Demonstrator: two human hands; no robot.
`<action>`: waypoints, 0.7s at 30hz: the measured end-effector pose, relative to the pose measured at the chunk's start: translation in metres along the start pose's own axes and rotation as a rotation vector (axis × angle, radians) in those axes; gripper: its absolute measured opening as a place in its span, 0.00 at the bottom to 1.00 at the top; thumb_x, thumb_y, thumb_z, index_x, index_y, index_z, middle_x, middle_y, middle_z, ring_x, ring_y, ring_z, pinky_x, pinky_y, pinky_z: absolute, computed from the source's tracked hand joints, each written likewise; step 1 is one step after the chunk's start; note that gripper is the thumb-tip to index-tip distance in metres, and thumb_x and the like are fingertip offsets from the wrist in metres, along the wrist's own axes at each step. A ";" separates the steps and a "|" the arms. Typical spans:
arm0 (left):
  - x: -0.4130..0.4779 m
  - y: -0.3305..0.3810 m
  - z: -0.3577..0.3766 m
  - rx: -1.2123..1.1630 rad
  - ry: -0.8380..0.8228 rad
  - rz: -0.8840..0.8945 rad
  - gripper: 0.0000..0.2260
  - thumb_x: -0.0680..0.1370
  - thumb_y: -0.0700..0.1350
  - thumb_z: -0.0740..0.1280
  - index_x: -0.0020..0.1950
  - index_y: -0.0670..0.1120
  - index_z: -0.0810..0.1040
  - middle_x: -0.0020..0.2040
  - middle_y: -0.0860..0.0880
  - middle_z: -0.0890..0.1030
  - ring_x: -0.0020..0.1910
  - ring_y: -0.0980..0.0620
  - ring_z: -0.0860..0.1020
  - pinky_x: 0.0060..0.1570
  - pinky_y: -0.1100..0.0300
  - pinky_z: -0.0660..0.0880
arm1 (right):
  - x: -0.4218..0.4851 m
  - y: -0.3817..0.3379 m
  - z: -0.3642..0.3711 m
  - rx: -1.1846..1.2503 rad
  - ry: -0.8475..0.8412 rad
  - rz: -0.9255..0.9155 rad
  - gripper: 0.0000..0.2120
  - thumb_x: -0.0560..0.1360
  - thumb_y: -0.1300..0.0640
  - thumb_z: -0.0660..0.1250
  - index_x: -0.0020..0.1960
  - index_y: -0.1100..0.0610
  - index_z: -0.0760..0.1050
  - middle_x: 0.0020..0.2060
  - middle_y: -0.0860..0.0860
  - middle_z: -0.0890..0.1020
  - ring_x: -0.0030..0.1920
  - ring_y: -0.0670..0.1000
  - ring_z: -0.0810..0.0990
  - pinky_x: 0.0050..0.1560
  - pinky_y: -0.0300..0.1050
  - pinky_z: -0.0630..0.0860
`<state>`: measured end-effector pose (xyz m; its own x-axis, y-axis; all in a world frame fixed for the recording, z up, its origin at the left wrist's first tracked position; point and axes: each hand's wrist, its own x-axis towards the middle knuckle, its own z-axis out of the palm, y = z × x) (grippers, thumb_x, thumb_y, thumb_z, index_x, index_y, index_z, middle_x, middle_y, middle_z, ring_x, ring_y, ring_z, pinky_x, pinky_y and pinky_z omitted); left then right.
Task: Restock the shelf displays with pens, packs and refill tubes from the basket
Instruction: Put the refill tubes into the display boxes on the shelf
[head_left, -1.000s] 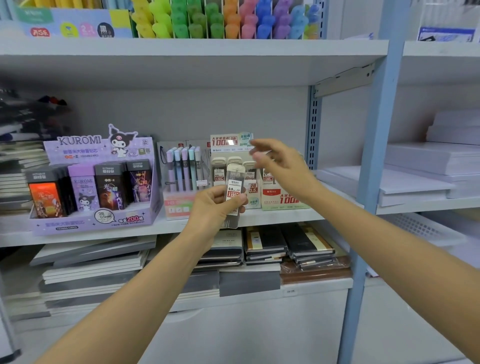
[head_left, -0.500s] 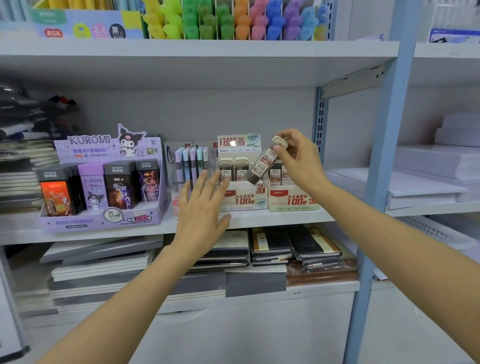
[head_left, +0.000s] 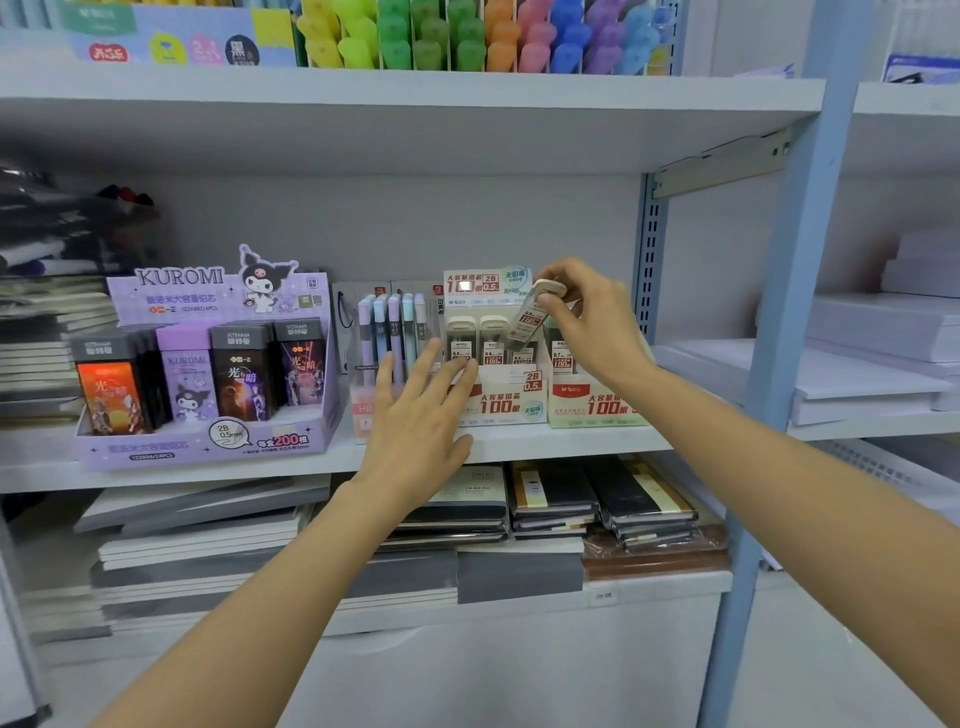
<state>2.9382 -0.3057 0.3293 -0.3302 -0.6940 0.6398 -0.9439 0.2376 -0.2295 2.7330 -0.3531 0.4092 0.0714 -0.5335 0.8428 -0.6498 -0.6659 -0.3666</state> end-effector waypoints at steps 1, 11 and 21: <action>0.000 -0.001 -0.001 -0.009 0.008 0.001 0.33 0.79 0.56 0.61 0.79 0.50 0.50 0.79 0.51 0.57 0.79 0.48 0.43 0.74 0.41 0.36 | 0.000 0.002 -0.001 -0.024 0.003 -0.009 0.07 0.79 0.59 0.65 0.57 0.55 0.75 0.51 0.49 0.81 0.47 0.44 0.77 0.37 0.29 0.70; -0.003 0.003 -0.011 -0.127 0.154 0.022 0.24 0.75 0.45 0.68 0.71 0.45 0.70 0.69 0.46 0.73 0.75 0.45 0.63 0.74 0.41 0.53 | 0.009 0.008 0.014 -0.176 -0.095 -0.057 0.08 0.78 0.57 0.66 0.57 0.53 0.76 0.52 0.50 0.81 0.50 0.48 0.78 0.52 0.46 0.77; -0.008 -0.001 -0.006 -0.097 0.132 0.054 0.28 0.77 0.47 0.66 0.76 0.46 0.63 0.73 0.47 0.68 0.77 0.47 0.56 0.76 0.44 0.45 | 0.007 0.011 0.031 -0.373 -0.164 0.012 0.11 0.77 0.51 0.68 0.58 0.51 0.78 0.49 0.48 0.84 0.51 0.50 0.79 0.62 0.49 0.67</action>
<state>2.9413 -0.2961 0.3286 -0.3725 -0.5844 0.7209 -0.9188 0.3412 -0.1982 2.7496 -0.3809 0.3991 0.1621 -0.6366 0.7540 -0.8793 -0.4399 -0.1825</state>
